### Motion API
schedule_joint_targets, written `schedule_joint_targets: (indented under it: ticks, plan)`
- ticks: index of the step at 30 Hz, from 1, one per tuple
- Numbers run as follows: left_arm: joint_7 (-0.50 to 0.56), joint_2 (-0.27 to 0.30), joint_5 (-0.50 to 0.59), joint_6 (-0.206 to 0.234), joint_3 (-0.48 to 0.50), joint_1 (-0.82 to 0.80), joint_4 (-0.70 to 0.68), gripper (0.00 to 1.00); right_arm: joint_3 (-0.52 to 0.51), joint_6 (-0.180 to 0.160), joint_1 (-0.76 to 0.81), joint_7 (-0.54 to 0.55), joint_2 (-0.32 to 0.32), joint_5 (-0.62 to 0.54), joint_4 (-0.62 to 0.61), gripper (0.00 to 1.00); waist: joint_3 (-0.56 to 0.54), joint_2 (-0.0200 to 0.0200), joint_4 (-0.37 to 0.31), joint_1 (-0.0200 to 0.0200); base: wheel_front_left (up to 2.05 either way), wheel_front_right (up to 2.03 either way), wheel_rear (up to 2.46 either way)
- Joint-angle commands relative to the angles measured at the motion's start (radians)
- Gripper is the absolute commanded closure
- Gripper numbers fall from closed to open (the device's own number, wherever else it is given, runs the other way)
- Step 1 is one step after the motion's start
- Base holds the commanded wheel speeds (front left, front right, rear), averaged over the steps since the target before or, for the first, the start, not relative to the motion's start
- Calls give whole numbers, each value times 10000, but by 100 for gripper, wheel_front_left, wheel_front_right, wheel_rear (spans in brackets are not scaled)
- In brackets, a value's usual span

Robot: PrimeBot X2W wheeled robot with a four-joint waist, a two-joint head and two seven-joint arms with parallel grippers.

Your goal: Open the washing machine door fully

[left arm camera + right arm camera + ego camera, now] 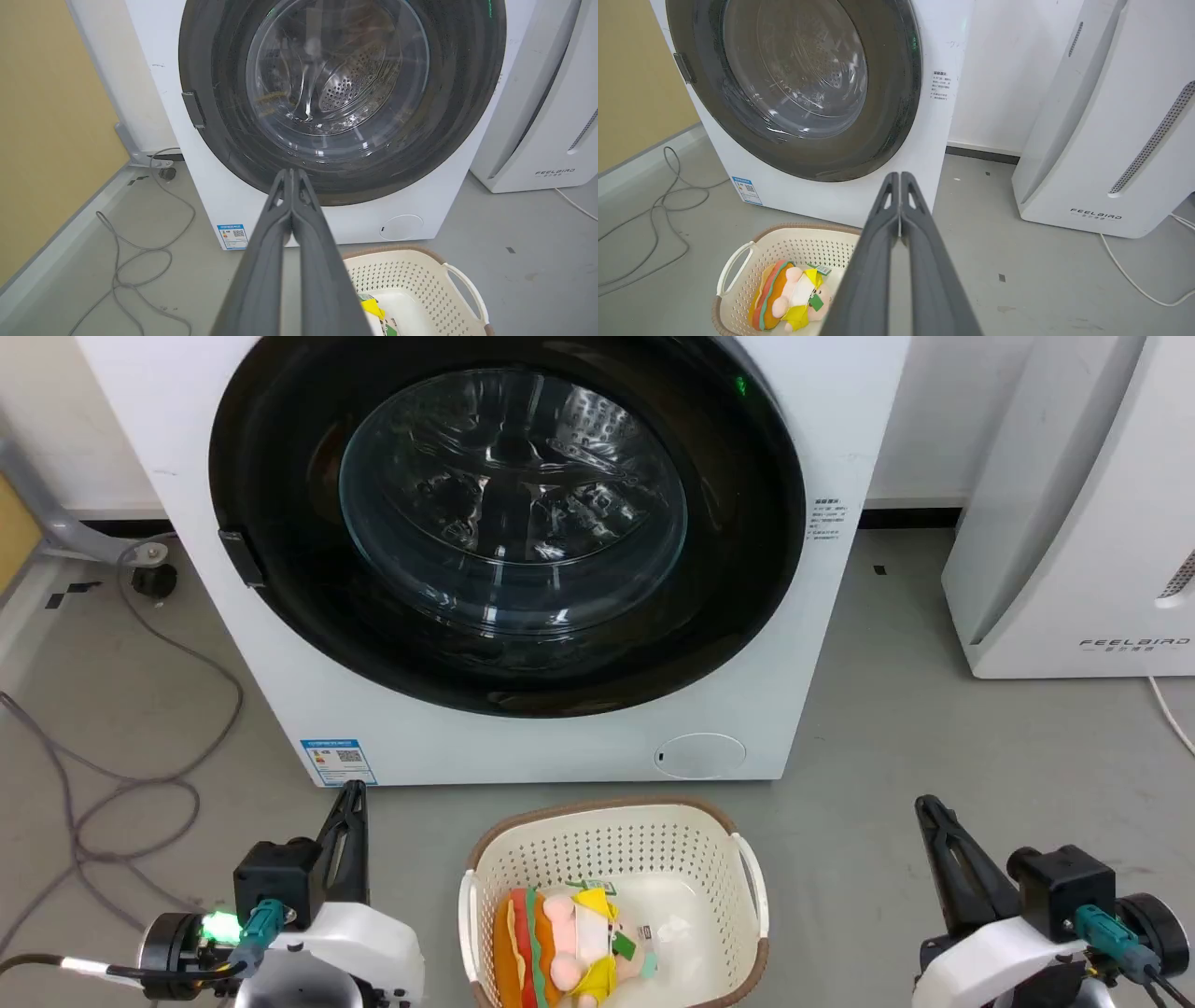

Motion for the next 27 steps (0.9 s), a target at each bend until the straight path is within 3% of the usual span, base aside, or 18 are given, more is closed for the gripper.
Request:
schedule_joint_targets:
  ticks: [1, 17, 18, 20, 21, 22, 27]
  plan:
    - [3, 5, 24, 28, -12, 185, -41, 100, 1, 8, -118, 16, 11, -78, 20, 100, 0, 0, 0, 0, 0, 0, 0]
    - [3, 5, 24, 28, -12, 185, -41, 100, 1, 8, -118, 16, 11, -78, 20, 100, 0, 0, 0, 0, 0, 0, 0]
    - [-2, -2, -1, 1, -4, 2, 0, 0, 1, 0, 0, -2, 0, 1, 0, 0, 0, 0, 0, 0, 0, 0, 0]
    - [-4, -2, -4, 1, 5, 0, 9, 0, 3, 0, 5, -5, 0, 9, 1, 0, 1, 0, 0, 0, 0, 0, 0]
    - [-5, -4, -4, 1, 4, -2, 11, 100, 1, 0, 5, -5, 0, 10, 0, 100, 1, 0, 0, 0, 0, 0, 0]
    - [-19, -4, -9, 11, 1, -2, 14, 0, -7, 0, 4, -19, 0, 25, 0, 0, 2, 0, 0, 0, 0, 0, 0]
    - [-123, -3, -46, 97, -42, -6, 31, 0, -81, 0, 4, -123, 1, 204, -49, 0, 15, 0, -1, 0, 0, 0, 0]
